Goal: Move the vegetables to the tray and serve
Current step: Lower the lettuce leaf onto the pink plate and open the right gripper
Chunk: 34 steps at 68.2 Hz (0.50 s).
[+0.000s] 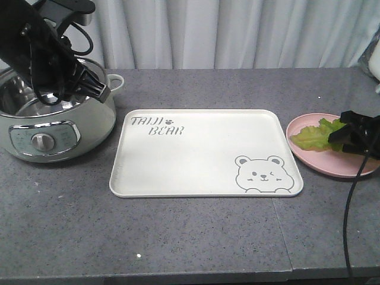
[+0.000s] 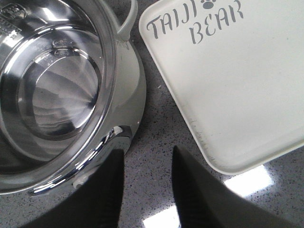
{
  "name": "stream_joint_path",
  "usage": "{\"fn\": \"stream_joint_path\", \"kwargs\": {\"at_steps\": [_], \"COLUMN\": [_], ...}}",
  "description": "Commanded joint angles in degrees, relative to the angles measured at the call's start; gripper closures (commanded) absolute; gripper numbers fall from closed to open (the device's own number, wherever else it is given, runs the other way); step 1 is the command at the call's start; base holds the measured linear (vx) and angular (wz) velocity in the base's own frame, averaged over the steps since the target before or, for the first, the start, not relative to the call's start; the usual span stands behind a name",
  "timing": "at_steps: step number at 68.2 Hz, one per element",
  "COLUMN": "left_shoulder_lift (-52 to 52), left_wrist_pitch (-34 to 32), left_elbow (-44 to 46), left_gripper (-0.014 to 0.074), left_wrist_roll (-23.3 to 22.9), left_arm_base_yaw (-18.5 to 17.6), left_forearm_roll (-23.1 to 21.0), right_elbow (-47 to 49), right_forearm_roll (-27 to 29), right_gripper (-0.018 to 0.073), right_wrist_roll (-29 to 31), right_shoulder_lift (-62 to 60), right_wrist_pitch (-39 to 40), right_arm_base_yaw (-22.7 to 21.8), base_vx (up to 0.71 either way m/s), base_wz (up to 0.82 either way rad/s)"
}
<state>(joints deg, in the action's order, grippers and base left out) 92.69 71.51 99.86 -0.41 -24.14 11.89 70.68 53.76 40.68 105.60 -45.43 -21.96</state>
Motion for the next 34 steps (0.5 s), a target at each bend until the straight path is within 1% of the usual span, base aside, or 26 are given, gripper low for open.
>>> {"fn": "stream_joint_path", "kwargs": {"at_steps": [1,6,12,23,29,34], "left_shoulder_lift": [-2.1,-2.1,-2.1,-2.1,-2.1,-2.1], "left_wrist_pitch": [-1.7,-1.3,-1.2,-1.2,-1.3,-1.3], "left_elbow": [1.4,1.4,1.4,1.4,1.4,1.4], "left_gripper": [0.0360,0.0360,0.0360,0.0358,0.0360,0.0359], "left_wrist_roll": [-0.5,-0.5,-0.5,-0.5,-0.5,-0.5], "left_arm_base_yaw": [-0.2,-0.2,-0.2,-0.2,-0.2,-0.2], "left_forearm_roll": [0.7,0.7,0.7,0.7,0.6,0.6], "right_elbow": [2.7,4.8,7.8,15.0,18.0,20.0], "right_forearm_roll": [-2.8,-5.6,-9.8,-21.9,-26.6,-29.3], "right_gripper": [0.0140,0.0128,0.0128,0.0128,0.0128,0.0128], "right_wrist_roll": [-1.9,-4.1,-8.4,-16.8,-20.1,-22.0], "right_shoulder_lift": [-3.2,-3.7,-4.2,-4.3,-4.4,-4.5], "right_wrist_pitch": [-1.6,-3.3,-5.2,-11.2,-13.2,-14.7], "right_arm_base_yaw": [-0.4,-0.4,-0.4,-0.4,-0.4,-0.4], "base_vx": [0.00,0.00,0.00,0.00,0.00,0.00], "base_wz": [0.00,0.00,0.00,0.00,0.00,0.00]}}
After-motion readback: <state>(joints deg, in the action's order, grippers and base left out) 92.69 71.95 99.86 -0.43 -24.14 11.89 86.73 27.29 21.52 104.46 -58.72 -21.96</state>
